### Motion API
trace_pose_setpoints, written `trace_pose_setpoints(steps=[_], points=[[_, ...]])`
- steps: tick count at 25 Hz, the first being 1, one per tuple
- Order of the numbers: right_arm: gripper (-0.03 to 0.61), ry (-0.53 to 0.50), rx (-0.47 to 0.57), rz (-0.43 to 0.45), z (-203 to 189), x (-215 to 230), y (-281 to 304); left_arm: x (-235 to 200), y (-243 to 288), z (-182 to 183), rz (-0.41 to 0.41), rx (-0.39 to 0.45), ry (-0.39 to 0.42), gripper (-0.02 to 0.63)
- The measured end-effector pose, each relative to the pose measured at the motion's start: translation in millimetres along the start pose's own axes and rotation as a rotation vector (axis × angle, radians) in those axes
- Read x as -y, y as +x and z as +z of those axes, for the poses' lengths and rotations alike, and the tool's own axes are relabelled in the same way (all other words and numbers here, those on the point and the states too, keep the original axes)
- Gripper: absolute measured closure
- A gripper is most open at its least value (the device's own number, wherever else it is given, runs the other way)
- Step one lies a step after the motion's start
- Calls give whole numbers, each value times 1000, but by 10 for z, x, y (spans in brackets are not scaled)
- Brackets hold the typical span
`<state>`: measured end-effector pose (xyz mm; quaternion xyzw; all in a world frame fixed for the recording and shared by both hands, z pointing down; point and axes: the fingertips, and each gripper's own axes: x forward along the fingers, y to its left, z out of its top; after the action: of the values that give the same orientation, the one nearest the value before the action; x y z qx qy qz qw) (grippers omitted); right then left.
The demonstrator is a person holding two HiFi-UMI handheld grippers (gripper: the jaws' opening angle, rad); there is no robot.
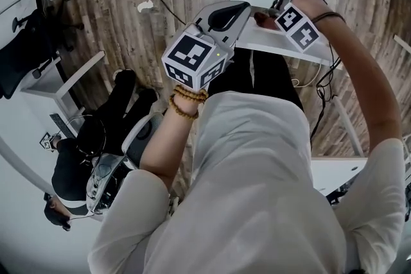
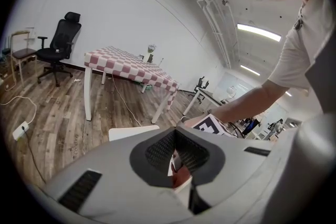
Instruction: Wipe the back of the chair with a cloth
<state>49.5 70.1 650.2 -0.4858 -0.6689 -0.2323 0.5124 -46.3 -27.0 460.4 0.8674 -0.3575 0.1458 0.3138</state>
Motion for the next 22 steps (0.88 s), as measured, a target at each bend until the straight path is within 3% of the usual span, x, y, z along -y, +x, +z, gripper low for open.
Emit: trace_pose_setpoints(steps=[14, 22], points=[[482, 30, 7, 57, -159, -25, 399, 41, -42, -2, -10, 11, -15, 614], [482, 63, 40, 62, -152, -142, 209, 77, -7, 41, -15, 9, -1, 614]])
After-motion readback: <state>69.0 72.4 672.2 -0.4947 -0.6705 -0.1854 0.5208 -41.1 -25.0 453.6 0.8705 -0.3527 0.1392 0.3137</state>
